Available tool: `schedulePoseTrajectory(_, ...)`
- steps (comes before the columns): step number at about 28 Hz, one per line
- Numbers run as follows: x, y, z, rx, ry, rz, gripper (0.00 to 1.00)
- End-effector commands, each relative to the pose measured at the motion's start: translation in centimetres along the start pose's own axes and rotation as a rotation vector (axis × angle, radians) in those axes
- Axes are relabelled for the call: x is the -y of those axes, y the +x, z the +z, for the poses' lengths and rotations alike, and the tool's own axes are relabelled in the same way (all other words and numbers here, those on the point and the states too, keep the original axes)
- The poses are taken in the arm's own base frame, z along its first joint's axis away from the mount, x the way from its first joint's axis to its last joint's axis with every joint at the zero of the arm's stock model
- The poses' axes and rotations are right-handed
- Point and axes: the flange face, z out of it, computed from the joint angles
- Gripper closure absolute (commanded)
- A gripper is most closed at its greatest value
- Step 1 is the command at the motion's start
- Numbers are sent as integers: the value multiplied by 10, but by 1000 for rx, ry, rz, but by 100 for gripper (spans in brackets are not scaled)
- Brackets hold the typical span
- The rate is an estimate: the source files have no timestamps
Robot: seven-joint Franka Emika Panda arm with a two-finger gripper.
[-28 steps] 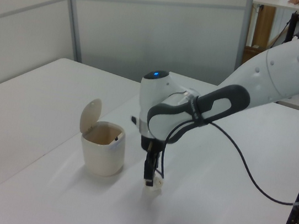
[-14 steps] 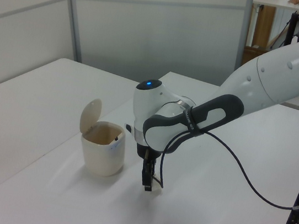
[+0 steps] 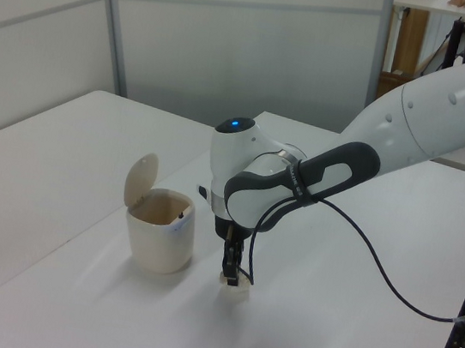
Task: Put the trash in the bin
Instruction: 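Carry the paper ball over the cream bin's open flap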
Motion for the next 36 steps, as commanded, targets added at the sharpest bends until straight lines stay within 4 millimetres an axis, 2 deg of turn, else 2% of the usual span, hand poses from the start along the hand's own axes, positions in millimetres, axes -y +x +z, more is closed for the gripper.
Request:
schedulePoseTrajectory(1, -17, -8, -49, -61, -37, 41, 65)
schedulePoseTrajectory(4, -29, -10, -75, -109, -49, 66, 65)
schedulePoseTrajectory(5, -35, -5, -92, -144, -58, 76, 65)
schedulePoseTrajectory(11, -43, 9, -129, -245, -46, 109, 65)
schedulePoseTrajectory(15, -49, 25, -142, -358, -33, 145, 65)
schedulePoseTrajectory(22, -57, 49, -134, -513, -26, 218, 64)
schedulePoseTrajectory(23, -58, 51, -132, -528, -25, 231, 59)
schedulePoseTrajectory(24, -57, 53, -131, -540, -25, 238, 46)
schedulePoseTrajectory(25, -58, 54, -131, -555, -24, 263, 0)
schedulePoseTrajectory(34, -57, 53, -132, -550, 11, 378, 0)
schedulePoseTrajectory(36, -55, 50, -129, -506, 32, 390, 0)
